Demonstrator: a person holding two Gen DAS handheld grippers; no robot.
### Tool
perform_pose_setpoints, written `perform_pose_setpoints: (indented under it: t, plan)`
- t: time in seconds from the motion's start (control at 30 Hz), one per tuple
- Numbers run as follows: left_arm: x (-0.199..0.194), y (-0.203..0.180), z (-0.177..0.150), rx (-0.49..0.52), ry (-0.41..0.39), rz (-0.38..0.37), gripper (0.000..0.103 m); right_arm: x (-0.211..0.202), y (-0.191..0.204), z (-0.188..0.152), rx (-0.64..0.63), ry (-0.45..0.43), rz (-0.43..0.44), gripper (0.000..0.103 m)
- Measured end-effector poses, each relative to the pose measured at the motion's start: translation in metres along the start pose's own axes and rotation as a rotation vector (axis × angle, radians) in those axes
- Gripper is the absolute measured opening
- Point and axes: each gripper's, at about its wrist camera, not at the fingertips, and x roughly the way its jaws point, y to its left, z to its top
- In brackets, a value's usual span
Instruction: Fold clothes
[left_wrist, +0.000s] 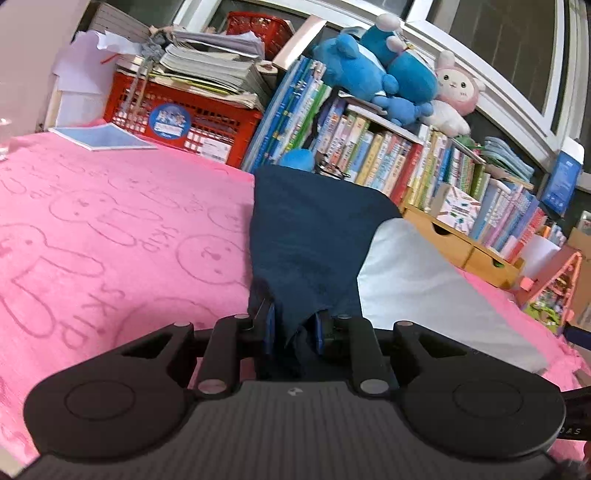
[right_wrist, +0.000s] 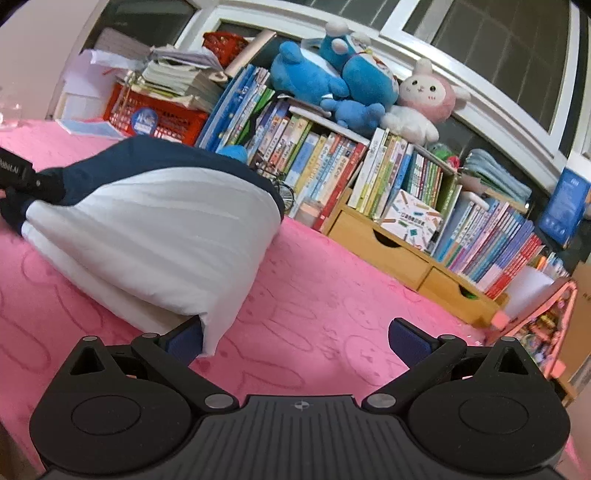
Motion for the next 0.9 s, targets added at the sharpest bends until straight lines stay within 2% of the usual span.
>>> perform_pose_setpoints:
  t: [0.07, 0.1, 0.17, 0.23, 0.27, 0.33, 0.37, 0.47, 0.57, 0.63, 0.73, 0.9]
  plan:
    - [-0.001, -0.001, -0.002, 0.009, 0.004, -0.011, 0.021, -0.007, -0.006, -0.006, -0.025, 0.001, -0.034, 0.103]
    - [-0.002, -0.002, -0.004, 0.019, -0.002, 0.001, 0.021, -0.008, -0.010, -0.010, -0.036, 0.018, -0.087, 0.102]
    - [-0.003, -0.001, -0.006, 0.023, -0.012, 0.003, 0.021, -0.003, -0.023, -0.022, -0.064, 0.083, -0.260, 0.103]
    - [-0.003, -0.001, -0.006, 0.017, -0.016, 0.001, 0.021, 0.007, -0.049, -0.040, -0.103, 0.168, -0.469, 0.097]
    - [-0.003, -0.001, -0.007, 0.017, -0.020, 0.001, 0.021, 0.003, -0.061, -0.044, -0.056, 0.175, -0.457, 0.092]
    - [-0.003, -0.001, -0.008, 0.015, -0.029, -0.001, 0.021, -0.015, -0.085, -0.044, 0.125, 0.140, -0.275, 0.094]
    - [-0.003, -0.001, -0.009, 0.014, -0.030, -0.003, 0.021, -0.020, -0.087, -0.042, 0.158, 0.113, -0.202, 0.097]
    - [-0.003, 0.001, -0.008, 0.011, -0.024, -0.014, 0.021, -0.028, -0.055, -0.032, 0.082, 0.020, -0.023, 0.103]
    - [-0.004, 0.003, -0.007, 0.008, -0.018, -0.024, 0.021, -0.028, -0.007, -0.016, -0.014, -0.019, 0.111, 0.103]
    - [-0.004, 0.003, -0.007, 0.017, -0.017, -0.026, 0.021, -0.023, 0.015, -0.007, -0.025, -0.044, 0.154, 0.103]
    - [-0.004, 0.001, -0.008, 0.043, -0.021, -0.021, 0.021, -0.007, 0.035, 0.007, -0.004, -0.027, 0.211, 0.103]
    - [-0.004, -0.002, -0.010, 0.076, -0.025, -0.014, 0.021, 0.013, 0.041, 0.023, 0.034, -0.007, 0.231, 0.103]
